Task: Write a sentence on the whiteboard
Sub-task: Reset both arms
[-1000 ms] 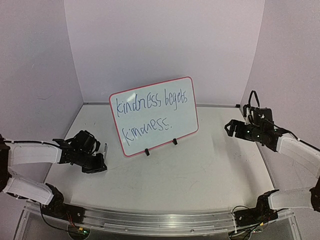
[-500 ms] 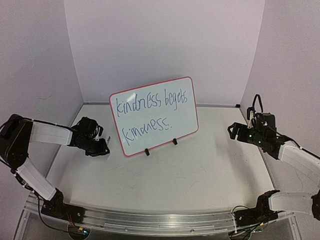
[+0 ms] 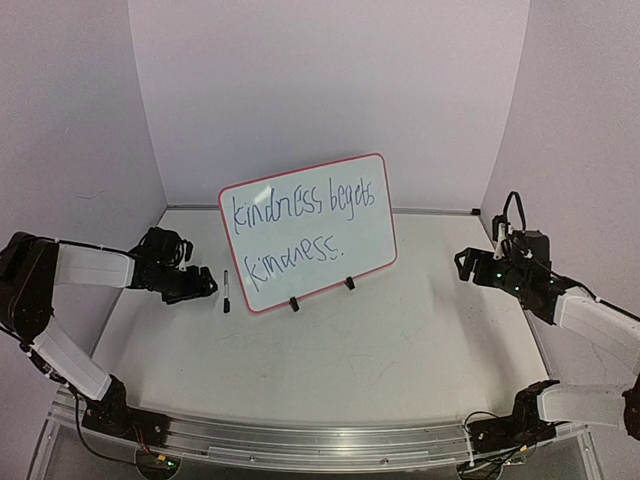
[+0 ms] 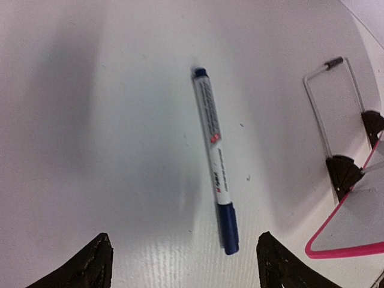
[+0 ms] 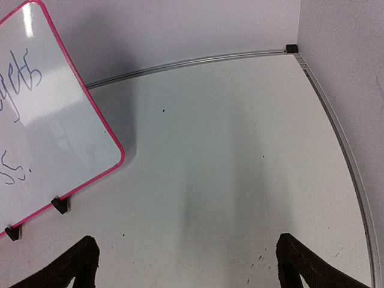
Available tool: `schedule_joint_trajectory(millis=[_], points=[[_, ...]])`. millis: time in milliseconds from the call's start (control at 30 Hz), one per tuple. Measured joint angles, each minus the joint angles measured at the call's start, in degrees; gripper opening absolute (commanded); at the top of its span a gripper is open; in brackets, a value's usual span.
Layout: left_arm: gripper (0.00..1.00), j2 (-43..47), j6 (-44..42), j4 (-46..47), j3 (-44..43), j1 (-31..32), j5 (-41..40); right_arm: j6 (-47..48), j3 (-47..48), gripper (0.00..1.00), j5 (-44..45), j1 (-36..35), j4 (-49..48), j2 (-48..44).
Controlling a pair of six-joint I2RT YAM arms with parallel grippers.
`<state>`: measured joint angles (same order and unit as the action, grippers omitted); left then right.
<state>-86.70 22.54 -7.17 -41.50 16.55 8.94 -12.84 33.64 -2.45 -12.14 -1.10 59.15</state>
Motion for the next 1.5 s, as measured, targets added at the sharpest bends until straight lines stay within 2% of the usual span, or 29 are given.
schedule_joint_trajectory(millis=[233, 433, 667, 867, 1133, 1500], points=[[0.89, 2.8, -0.3, 4.5, 0.0, -9.9, -2.1, 1.3, -5.4, 0.98, 5.0, 0.0, -10.6, 4.1], [0.93, 7.6, -1.5, 14.3, 2.1, -15.5, -11.0, 2.2, -6.8, 0.98, 8.8, 1.7, -21.2, 10.4], [0.95, 6.6, -9.6, 28.3, 7.1, -15.5, -19.6, 6.2, -7.3, 0.98, 11.2, 5.2, -34.0, 17.3], [0.98, 3.1, -14.6, 34.7, 9.5, -15.5, -21.7, 8.3, -9.0, 0.98, 11.5, 7.5, -40.6, 19.0], [0.99, 3.1, -18.1, 39.4, 11.8, -15.5, -21.7, 10.6, -11.7, 0.98, 14.4, 8.3, -45.1, 18.8], [0.99, 2.2, -18.7, 39.3, 12.6, -15.5, -21.7, 11.4, -12.5, 0.98, 15.3, 8.4, -46.1, 21.2]])
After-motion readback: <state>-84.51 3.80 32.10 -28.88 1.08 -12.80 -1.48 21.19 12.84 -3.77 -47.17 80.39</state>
